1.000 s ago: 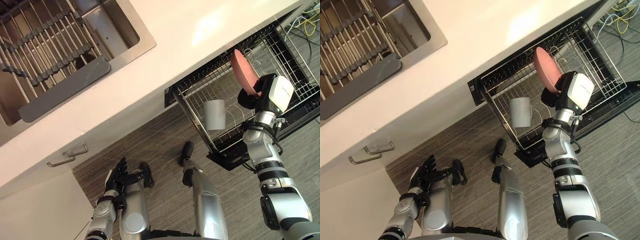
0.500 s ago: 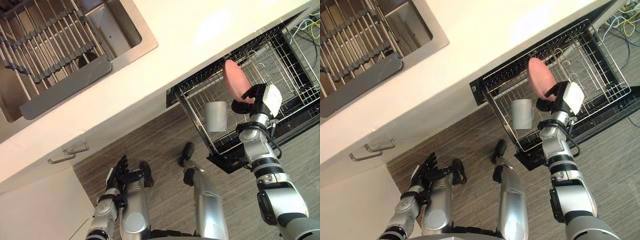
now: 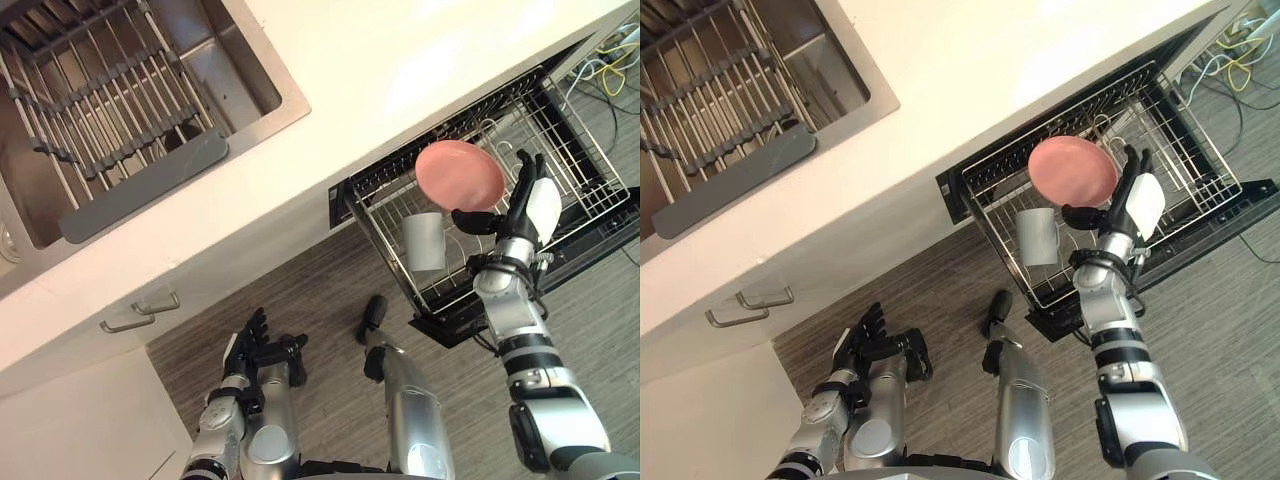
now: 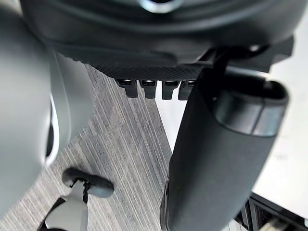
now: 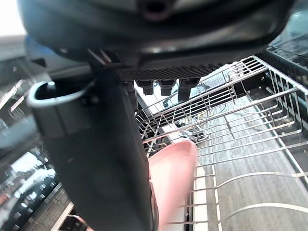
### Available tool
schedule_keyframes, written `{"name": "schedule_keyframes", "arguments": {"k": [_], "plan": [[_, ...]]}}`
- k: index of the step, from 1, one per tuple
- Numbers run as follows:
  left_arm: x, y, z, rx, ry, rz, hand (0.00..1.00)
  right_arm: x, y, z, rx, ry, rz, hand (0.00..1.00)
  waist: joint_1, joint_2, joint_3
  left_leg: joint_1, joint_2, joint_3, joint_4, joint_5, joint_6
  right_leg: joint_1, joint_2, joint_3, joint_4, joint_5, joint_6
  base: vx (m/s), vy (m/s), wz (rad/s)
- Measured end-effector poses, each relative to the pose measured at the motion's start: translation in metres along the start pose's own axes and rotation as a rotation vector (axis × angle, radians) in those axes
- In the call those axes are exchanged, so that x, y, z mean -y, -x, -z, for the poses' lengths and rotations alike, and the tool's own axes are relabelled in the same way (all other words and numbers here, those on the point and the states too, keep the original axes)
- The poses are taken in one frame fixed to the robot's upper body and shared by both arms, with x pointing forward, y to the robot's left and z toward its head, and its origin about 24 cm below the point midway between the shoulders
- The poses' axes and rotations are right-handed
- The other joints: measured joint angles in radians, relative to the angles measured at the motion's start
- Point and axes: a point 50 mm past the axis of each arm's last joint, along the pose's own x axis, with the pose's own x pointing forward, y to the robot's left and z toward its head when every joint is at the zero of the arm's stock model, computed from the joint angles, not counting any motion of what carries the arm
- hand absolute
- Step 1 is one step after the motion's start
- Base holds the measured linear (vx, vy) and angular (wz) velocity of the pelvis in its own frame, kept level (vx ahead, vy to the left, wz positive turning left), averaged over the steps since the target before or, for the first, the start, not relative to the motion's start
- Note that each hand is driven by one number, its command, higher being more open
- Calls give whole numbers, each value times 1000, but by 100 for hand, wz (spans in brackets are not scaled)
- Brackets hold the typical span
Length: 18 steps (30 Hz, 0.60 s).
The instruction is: Walk over to the sink, pick up the cup, carry it to the dishwasher, place the cup inside the dishwasher, then close the dishwasher door
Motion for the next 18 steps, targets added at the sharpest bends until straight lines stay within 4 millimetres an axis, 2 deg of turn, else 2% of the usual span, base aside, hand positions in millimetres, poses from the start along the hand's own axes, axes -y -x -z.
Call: {"name": "schedule_keyframes", "arguments": {"k": [3, 7, 12, 18], "plan": [[2, 2, 8, -32, -6, 19, 100, -1, 15, 13, -27, 5, -18, 100, -18, -5, -21, 42, -24, 4, -55, 18, 5, 42, 2, 3, -51, 21, 10, 85, 21, 4], [-5, 11, 22, -89, -16, -4, 100, 5, 39, 28, -53, -5, -23, 100, -45, -18, -60, 104, -48, 21, -106, 26, 6, 125, 7, 14, -158, 71, 27, 42, 89, -7], [-21, 31, 47, -185, -47, -63, 100, 23, 74, 43, -66, 9, 0, 100, -71, -37, -165, 197, -91, 56, -175, 27, 7, 233, 3, 47, -294, 134, 56, 37, 158, -14], [-36, 53, 71, -274, -57, -128, 100, 47, 91, 50, -81, -66, 105, 100, -81, -43, -237, 288, -111, 93, -237, 27, 8, 286, 2, 86, -307, 132, 69, 46, 105, -18]]}}
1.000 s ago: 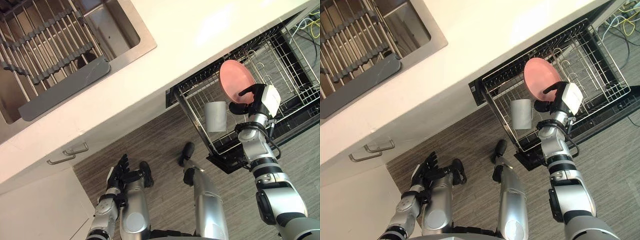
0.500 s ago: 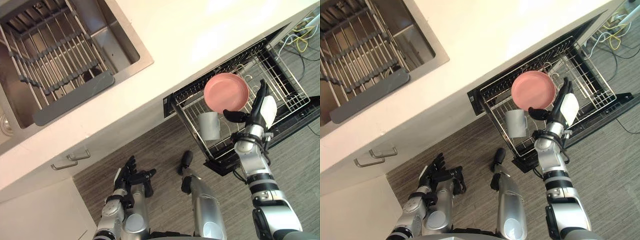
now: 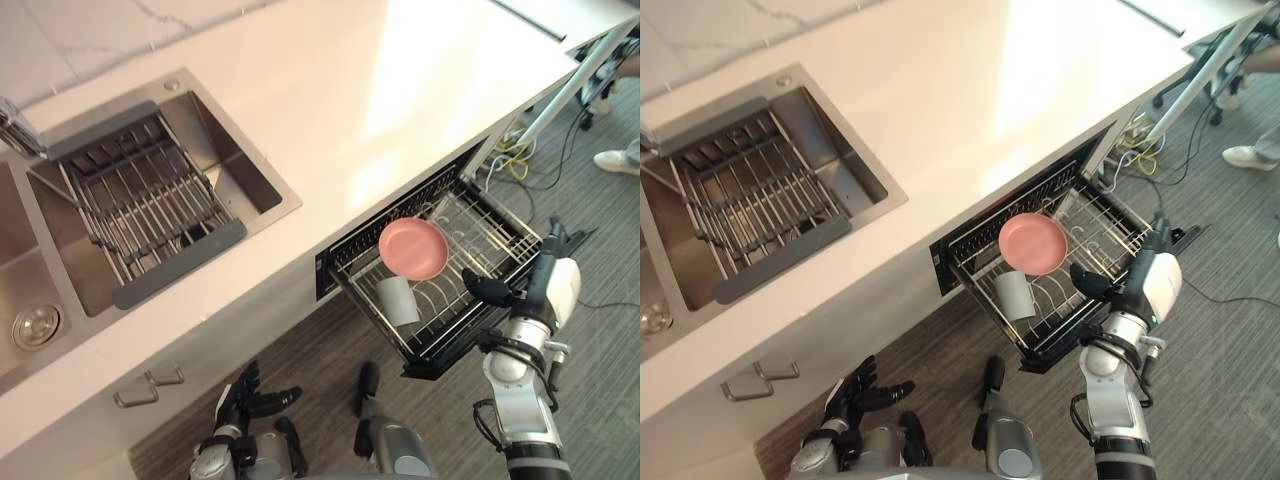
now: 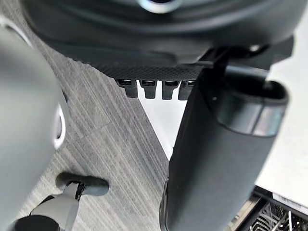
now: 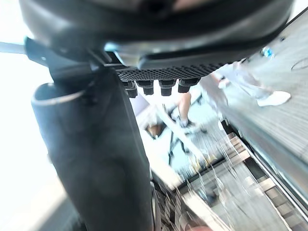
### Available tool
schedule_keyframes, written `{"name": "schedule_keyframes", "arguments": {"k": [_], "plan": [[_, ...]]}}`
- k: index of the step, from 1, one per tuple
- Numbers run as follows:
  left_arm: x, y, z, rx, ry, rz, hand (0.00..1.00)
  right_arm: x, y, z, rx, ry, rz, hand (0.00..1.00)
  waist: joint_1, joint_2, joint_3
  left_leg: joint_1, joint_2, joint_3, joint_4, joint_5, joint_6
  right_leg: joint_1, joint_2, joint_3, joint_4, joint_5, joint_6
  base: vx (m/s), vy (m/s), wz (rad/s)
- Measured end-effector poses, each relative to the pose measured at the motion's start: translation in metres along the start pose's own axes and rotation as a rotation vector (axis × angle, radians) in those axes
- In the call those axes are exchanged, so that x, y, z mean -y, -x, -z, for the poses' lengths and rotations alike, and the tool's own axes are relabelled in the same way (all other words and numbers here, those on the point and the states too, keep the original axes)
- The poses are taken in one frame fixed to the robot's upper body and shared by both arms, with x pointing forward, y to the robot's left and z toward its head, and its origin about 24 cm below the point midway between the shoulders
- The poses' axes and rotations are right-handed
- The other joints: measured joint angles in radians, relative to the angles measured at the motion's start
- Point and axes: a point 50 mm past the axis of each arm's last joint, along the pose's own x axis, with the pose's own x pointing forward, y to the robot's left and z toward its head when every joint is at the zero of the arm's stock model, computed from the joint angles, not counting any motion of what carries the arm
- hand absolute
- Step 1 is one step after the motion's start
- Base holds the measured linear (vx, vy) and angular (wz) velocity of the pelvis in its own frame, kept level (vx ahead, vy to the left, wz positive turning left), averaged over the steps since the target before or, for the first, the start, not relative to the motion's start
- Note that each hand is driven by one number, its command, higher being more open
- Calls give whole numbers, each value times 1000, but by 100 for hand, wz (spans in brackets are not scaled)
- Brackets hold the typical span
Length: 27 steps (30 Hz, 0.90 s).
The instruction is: Walk over to the sink, pick up the cup, carry it to the dishwasher, place the cup inside the dishwasher, then close the dishwasher door
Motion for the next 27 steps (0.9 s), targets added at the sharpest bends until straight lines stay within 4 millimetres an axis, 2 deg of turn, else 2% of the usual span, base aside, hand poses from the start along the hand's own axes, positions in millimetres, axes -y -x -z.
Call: {"name": "schedule_keyframes", "arguments": {"k": [7, 12, 22, 27], "plan": [[-7, 8, 16, -45, 41, -49, 100, 30, 15, 29, -130, -125, 120, 100, -29, 6, -49, 94, -17, 17, -65, 4, 6, 57, -5, 14, -5, -16, 21, 32, 54, -7], [-9, 13, 24, -60, 56, -71, 100, 41, 30, 54, -262, -230, 148, 100, -37, 25, -68, 159, -26, 26, -107, 5, 6, 103, -5, 17, -5, -28, 31, 29, 35, -4], [-9, 20, 34, -79, 94, -99, 100, 24, 68, 85, -493, -438, 85, 100, -33, 37, -93, 229, -21, 33, -141, 7, -1, 159, -1, 7, -5, -50, 38, 0, 0, 0], [-7, 21, 35, -77, 100, -96, 100, 14, 93, 113, -674, -503, 66, 100, -15, 38, -105, 248, -9, 32, -140, 3, -11, 182, 7, -4, -5, -59, 38, -8, -13, 1]]}}
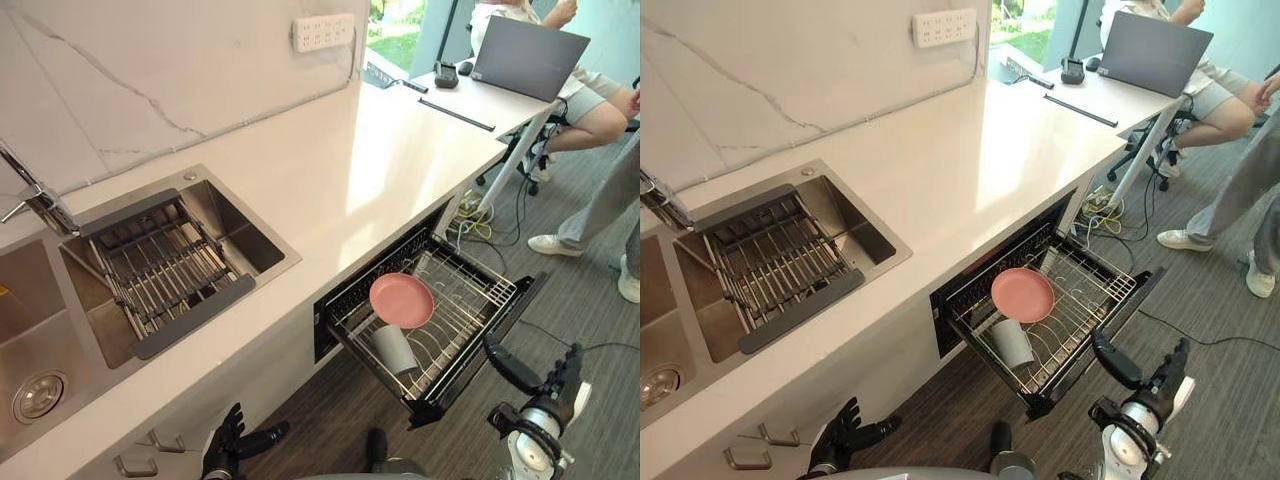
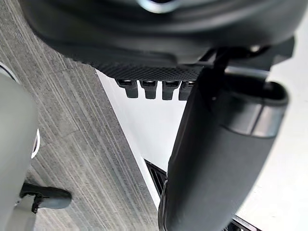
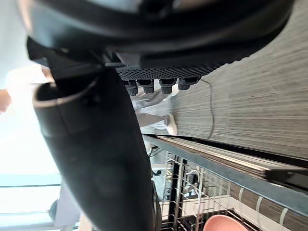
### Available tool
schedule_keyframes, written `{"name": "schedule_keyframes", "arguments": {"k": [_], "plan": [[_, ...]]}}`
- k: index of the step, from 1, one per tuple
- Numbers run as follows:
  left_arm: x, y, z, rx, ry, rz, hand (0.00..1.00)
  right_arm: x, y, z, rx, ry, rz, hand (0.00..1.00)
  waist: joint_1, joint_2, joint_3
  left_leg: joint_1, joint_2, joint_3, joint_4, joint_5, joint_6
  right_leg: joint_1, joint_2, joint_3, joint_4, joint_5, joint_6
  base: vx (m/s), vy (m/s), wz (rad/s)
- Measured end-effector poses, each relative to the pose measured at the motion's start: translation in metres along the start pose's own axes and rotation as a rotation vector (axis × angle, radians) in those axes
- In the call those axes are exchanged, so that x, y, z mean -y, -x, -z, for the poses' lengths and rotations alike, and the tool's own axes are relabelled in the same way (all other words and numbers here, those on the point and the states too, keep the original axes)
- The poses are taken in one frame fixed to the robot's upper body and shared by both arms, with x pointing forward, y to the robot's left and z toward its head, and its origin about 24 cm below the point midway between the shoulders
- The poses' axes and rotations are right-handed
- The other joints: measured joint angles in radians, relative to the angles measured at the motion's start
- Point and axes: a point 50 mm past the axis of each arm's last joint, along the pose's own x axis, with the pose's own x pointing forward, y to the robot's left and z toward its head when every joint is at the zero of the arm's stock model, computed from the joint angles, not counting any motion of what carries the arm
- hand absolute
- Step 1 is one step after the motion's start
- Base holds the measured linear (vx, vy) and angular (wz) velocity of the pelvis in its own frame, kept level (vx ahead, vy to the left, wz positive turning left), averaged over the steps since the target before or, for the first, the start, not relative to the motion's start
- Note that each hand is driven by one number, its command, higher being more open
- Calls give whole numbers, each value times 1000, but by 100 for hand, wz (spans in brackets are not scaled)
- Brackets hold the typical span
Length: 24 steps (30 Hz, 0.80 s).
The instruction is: Walk over to the sink, pick up the cup, carry it to the dishwasher, place the cup inside the dishwasher, then close the dishwasher door
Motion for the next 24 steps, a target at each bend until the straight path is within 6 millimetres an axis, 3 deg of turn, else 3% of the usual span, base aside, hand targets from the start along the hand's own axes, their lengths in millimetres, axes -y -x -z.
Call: {"name": "schedule_keyframes", "arguments": {"k": [4, 8, 13, 15, 24], "plan": [[1, 0, -1, 3, 0, 5, 100, 5, 1, 22, -115, -84, 28, 100, 13, 1, 0, -7, 4, -11, 1, 2, -5, 1, 1, -11, 2, -5, -1, -25, -21, 7], [4, -4, -6, 10, -18, 23, 100, 3, -2, 29, -162, -166, 59, 100, 34, 2, 6, -41, 8, -22, 11, 2, -5, -24, 0, -21, 5, -6, -2, -15, -18, 9], [11, -8, -12, 20, -48, 61, 100, -21, -11, 24, -167, -336, -61, 100, 38, 16, 39, -64, 11, -29, 18, 4, -8, -43, 2, -24, 6, -8, -4, 5, -7, 4], [16, -11, -17, 33, -62, 81, 100, -31, -14, 20, -152, -390, -119, 100, 55, 16, 53, -76, 11, -30, 20, 4, -8, -56, 1, -24, 14, -10, -4, 0, 0, 0], [22, -14, -25, 59, -83, 113, 100, -27, -22, 15, -122, -398, -248, 100, 60, 13, 89, -87, -10, -54, 24, 22, -5, -69, -14, -30, 40, -19, -4, -46, 6, 5]]}}
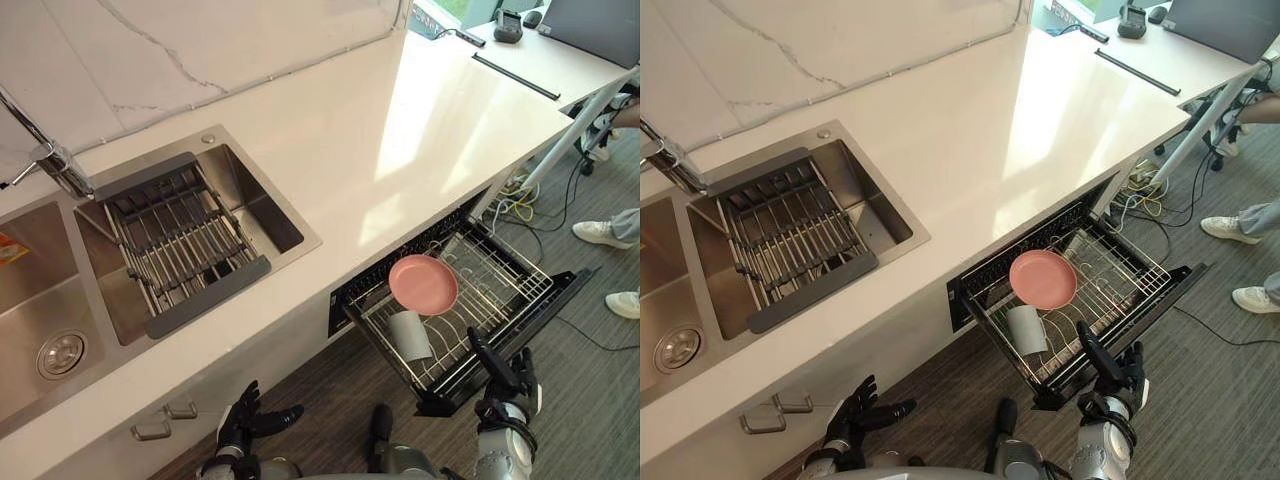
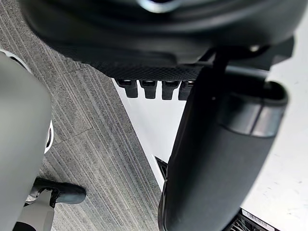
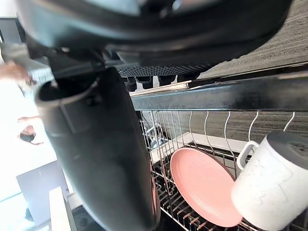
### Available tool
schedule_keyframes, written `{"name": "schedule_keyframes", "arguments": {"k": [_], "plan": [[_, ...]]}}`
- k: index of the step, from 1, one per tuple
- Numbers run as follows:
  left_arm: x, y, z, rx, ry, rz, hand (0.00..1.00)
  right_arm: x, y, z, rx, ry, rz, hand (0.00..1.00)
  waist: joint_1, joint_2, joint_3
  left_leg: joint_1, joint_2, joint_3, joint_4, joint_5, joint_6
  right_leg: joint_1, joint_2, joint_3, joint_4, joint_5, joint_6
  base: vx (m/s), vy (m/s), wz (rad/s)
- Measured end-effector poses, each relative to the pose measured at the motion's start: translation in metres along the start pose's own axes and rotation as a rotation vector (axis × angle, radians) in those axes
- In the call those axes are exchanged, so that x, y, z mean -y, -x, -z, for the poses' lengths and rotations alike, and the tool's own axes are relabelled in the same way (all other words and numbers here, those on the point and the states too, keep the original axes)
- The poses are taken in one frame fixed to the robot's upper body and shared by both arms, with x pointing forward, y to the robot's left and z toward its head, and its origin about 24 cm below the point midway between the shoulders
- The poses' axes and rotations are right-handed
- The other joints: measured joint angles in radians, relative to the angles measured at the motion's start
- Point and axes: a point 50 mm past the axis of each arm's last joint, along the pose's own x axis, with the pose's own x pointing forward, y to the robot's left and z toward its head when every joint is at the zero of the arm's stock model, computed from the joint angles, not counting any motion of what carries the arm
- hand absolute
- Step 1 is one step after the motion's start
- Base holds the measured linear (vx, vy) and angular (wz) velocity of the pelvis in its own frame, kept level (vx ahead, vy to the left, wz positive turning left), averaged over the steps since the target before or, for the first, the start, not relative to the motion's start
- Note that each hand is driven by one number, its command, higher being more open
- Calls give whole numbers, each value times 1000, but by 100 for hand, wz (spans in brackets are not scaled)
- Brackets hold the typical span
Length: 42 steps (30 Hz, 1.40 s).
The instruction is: Walk over to the sink, pick up the cup, carry it to the dishwasher, place the cup inside the dishwasher, then close the dishwasher door
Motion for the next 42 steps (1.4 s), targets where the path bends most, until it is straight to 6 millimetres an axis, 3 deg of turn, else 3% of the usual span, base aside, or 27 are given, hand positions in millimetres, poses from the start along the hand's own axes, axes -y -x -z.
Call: {"name": "schedule_keyframes", "arguments": {"k": [6, 11, 19, 26, 37, 42], "plan": [[0, 0, -2, 13, -11, 8, 100, -3, -4, -4, -8, 2, -99, 100, -1, 0, 13, -18, -5, -47, 1, 12, 12, 0, -8, -27, -1, 1, -9, -88, -11, 13], [-2, -4, -9, 37, -32, 15, 100, -30, -15, -10, 9, -34, -221, 100, -1, 1, 46, -51, -6, -81, 22, 18, 15, 1, -15, -52, -17, 8, -17, -95, -18, 14], [0, -11, -22, 72, -29, 42, 100, -112, -44, -40, 37, -80, -480, 100, 6, 37, 131, -115, -1, -146, 78, 24, 20, -5, -21, -103, -21, 34, -27, -39, 6, 21], [4, -16, -37, 122, 1, 55, 100, -199, -54, -80, 96, -140, -699, 100, 50, 61, 197, -187, 6, -188, 117, 34, 25, -44, -23, -137, -12, 43, -41, -50, 16, 16], [-4, -16, -44, 152, -17, 53, 100, -207, -56, -96, 129, -135, -758, 100, 62, 55, 234, -222, 18, -199, 138, 36, 29, -56, -13, -141, -24, 53, -61, -52, 33, 2], [-7, -16, -40, 139, -28, 46, 100, -192, -49, -105, 197, 145, -823, 100, 47, 54, 234, -194, 22, -199, 119, 37, 25, -35, -5, -142, -34, 55, -58, 15, 73, -1]]}}
